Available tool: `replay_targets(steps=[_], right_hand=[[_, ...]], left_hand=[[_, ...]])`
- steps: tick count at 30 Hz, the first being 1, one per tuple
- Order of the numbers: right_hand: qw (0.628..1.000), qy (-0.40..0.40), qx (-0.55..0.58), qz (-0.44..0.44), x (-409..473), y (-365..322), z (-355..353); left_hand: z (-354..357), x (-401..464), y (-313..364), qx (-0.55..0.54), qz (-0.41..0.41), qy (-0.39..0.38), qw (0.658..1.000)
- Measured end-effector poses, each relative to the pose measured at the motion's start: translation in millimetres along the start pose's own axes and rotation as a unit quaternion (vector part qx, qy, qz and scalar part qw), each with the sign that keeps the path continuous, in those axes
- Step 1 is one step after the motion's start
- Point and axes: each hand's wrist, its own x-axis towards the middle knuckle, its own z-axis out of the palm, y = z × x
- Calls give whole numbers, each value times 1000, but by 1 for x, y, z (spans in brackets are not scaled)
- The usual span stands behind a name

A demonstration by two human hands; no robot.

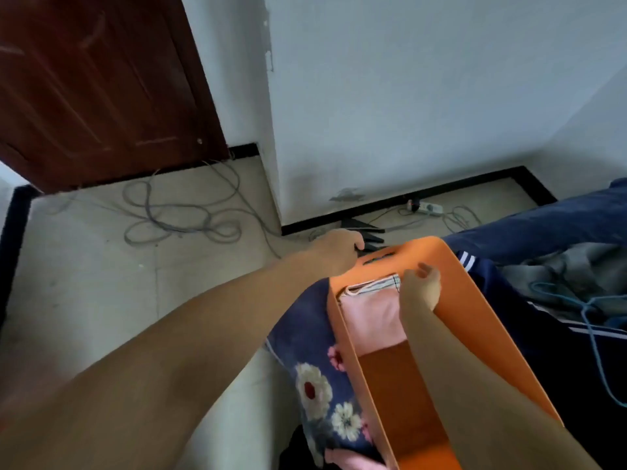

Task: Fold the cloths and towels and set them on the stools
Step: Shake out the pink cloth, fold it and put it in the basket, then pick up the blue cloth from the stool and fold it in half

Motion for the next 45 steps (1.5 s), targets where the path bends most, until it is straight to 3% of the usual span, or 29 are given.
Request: replay_targets(steps=[2,4,8,11,16,23,28,33,38,42,45], right_hand=[[991,43,-50,-120,-15,-33,20],[966,24,-116,-229,-42,-69,54],[870,-76,-269,-407,-128,-129,129],[798,-134,-330,-487,-188,-144,190],[688,-206,-377,-586,-328,-141,313],[591,-272,-396,-648,-515,-94,460],[526,-364,-405,-653,-646,-38,568],[453,-413,-432,-661,-694,12,630],[394,-452,-490,-633,-696,48,681],[309,-487,-543,-609,-682,84,721],[258,-518,-577,-576,-672,115,743]], left_hand=[[-39,-27,-21,-15,-23,50,998],[-75,-58,-47,-22,-33,95,995],[-132,-147,-130,59,-120,192,972],[-158,-218,-189,112,-192,228,948],[-169,-373,-308,102,-308,258,910],[-146,-581,-457,80,-450,231,859],[-111,-726,-568,5,-565,223,795],[-48,-784,-619,-102,-647,202,728],[13,-783,-637,-214,-688,189,667],[66,-760,-647,-344,-713,228,567],[104,-733,-652,-451,-722,247,464]])
